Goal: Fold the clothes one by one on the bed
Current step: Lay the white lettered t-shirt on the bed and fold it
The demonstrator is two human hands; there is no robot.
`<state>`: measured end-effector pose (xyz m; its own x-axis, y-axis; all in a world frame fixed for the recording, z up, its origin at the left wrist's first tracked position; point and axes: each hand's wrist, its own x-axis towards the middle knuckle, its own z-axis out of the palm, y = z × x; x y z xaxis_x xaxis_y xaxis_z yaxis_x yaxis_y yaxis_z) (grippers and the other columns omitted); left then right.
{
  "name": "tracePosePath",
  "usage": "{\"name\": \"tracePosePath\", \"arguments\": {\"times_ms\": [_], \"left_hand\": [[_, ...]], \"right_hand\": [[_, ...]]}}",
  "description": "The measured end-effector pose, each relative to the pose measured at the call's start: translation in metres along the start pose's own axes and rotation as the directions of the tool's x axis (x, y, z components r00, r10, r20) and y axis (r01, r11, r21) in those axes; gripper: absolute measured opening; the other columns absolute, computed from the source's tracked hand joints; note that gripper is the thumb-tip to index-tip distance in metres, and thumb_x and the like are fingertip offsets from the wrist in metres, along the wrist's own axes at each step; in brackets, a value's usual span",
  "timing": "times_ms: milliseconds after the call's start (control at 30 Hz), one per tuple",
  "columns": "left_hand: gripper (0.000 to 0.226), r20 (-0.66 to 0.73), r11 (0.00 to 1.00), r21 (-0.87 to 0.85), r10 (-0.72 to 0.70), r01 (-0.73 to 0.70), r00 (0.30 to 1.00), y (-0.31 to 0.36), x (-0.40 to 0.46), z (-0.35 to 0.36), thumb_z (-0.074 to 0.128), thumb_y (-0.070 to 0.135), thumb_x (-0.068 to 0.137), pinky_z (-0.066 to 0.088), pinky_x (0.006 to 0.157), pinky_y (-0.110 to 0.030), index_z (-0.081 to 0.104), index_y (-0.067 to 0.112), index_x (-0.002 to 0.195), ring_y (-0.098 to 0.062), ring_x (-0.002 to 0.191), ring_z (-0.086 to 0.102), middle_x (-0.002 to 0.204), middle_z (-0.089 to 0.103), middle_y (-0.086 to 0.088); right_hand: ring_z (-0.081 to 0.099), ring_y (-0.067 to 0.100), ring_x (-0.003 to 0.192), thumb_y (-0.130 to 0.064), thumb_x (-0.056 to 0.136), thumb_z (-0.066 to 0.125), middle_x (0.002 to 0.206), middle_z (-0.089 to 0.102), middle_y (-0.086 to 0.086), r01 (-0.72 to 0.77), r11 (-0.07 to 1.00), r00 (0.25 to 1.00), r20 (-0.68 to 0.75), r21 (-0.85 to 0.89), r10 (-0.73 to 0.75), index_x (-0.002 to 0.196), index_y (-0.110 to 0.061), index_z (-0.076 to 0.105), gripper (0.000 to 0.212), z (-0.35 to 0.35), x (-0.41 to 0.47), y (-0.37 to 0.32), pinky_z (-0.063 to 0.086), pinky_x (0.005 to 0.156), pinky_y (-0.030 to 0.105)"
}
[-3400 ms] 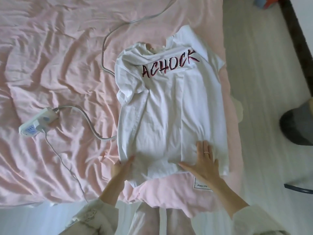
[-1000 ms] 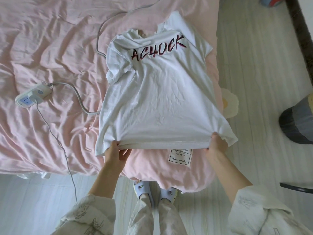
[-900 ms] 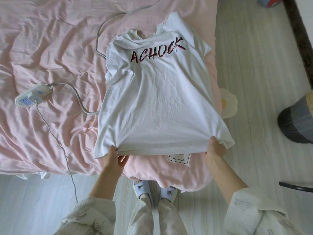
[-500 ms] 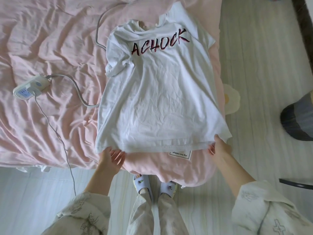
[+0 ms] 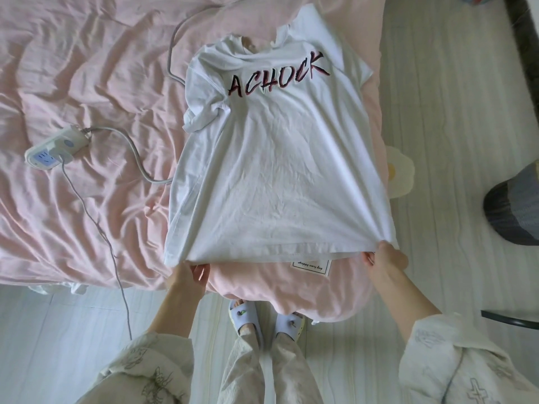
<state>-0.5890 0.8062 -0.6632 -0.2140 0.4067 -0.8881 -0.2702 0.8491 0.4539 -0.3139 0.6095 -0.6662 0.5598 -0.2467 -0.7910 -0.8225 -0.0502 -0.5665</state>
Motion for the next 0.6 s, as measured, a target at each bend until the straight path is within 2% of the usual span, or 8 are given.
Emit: {"name": "tracePosePath", "arguments": {"times_ms": [67, 200, 300, 367, 433, 467, 533, 600], "left_hand": [[0.021, -0.03, 1.0, -0.01, -0.019, 0.018, 0.999, -0.007, 0.0, -0.001, 0.033, -0.006, 0.09, 0.053, 0.056, -0.028, 0.05, 0.006, 0.094, -0.016, 0.067, 0.052, 0.076, 0.052, -0.007], [0.027, -0.039, 0.998, 0.02, -0.061, 0.062, 0.997, -0.005, 0.002, -0.001, 0.034, -0.003, 0.093, 0.049, 0.083, -0.03, 0.046, 0.013, 0.111, -0.016, 0.067, 0.052, 0.078, 0.052, -0.006], [0.034, -0.055, 0.985, 0.15, -0.082, 0.09, 0.995, 0.002, 0.001, -0.002, 0.036, -0.001, 0.093, 0.046, 0.085, -0.031, 0.045, 0.012, 0.123, -0.018, 0.07, 0.052, 0.082, 0.05, -0.007], [0.039, -0.134, 0.964, 0.262, -0.002, 0.037, 0.991, 0.006, 0.001, -0.004, 0.039, -0.001, 0.091, 0.047, 0.076, -0.031, 0.044, 0.006, 0.128, -0.018, 0.068, 0.051, 0.078, 0.048, -0.006], [0.031, -0.181, 0.948, 0.317, 0.085, -0.024, 0.98, 0.013, 0.001, -0.003, 0.042, 0.001, 0.089, 0.044, 0.06, -0.028, 0.047, 0.006, 0.119, -0.019, 0.068, 0.051, 0.074, 0.046, -0.005], [0.022, -0.169, 0.939, 0.343, 0.095, -0.032, 0.981, 0.017, -0.002, 0.001, 0.044, 0.002, 0.089, 0.043, 0.057, -0.027, 0.047, 0.008, 0.111, -0.019, 0.068, 0.05, 0.073, 0.045, -0.004], [0.009, -0.169, 0.946, 0.324, 0.087, -0.028, 0.982, 0.031, -0.01, 0.013, 0.046, 0.003, 0.088, 0.044, 0.059, -0.028, 0.048, 0.01, 0.093, -0.019, 0.069, 0.049, 0.073, 0.044, -0.005], [0.011, -0.138, 0.938, 0.336, 0.133, -0.08, 0.981, 0.046, -0.017, 0.027, 0.046, 0.002, 0.087, 0.042, 0.059, -0.029, 0.048, 0.011, 0.08, -0.017, 0.07, 0.046, 0.073, 0.043, -0.004]], "right_hand": [[0.056, 0.018, 0.061, -0.009, 0.089, 0.046, 0.091, 0.059, 0.013, 0.011, 0.998, 0.998, -0.053, -0.063, -0.015, 0.121, 0.002, 0.053, 0.035, -0.003, 0.003, 0.004, 0.048, 0.051, 0.029], [0.052, 0.017, 0.054, -0.014, 0.092, 0.045, 0.07, 0.053, 0.006, 0.022, 0.981, 0.994, -0.098, -0.194, -0.042, 0.116, 0.001, 0.057, 0.031, -0.003, 0.007, 0.003, 0.045, 0.048, 0.028], [0.046, 0.018, 0.05, -0.025, 0.091, 0.054, 0.064, 0.049, 0.007, -0.019, 0.966, 0.997, -0.076, -0.259, -0.001, 0.099, -0.003, 0.056, 0.024, -0.003, 0.003, 0.002, 0.039, 0.047, 0.029], [0.043, 0.02, 0.049, -0.035, 0.09, 0.054, 0.062, 0.046, 0.007, -0.004, 0.92, 0.998, -0.064, -0.392, -0.023, 0.083, -0.004, 0.052, 0.032, -0.002, -0.001, 0.007, 0.035, 0.046, 0.03], [0.04, 0.02, 0.049, -0.036, 0.092, 0.051, 0.061, 0.043, 0.007, 0.038, 0.886, 0.999, -0.002, -0.462, -0.044, 0.072, -0.006, 0.047, 0.036, 0.005, -0.012, 0.013, 0.032, 0.046, 0.031], [0.039, 0.019, 0.049, -0.033, 0.093, 0.049, 0.061, 0.042, 0.007, 0.052, 0.884, 0.998, 0.041, -0.465, -0.037, 0.072, -0.006, 0.046, 0.034, 0.012, -0.02, 0.014, 0.032, 0.046, 0.03], [0.039, 0.019, 0.048, -0.025, 0.093, 0.048, 0.06, 0.043, 0.007, 0.101, 0.888, 0.989, 0.145, -0.45, -0.038, 0.068, -0.006, 0.045, 0.031, 0.032, -0.039, 0.009, 0.033, 0.045, 0.029], [0.043, 0.019, 0.049, -0.02, 0.092, 0.049, 0.06, 0.047, 0.007, 0.178, 0.873, 0.964, 0.26, -0.454, -0.061, 0.065, -0.008, 0.045, 0.03, 0.055, -0.058, 0.0, 0.036, 0.046, 0.027]]}}
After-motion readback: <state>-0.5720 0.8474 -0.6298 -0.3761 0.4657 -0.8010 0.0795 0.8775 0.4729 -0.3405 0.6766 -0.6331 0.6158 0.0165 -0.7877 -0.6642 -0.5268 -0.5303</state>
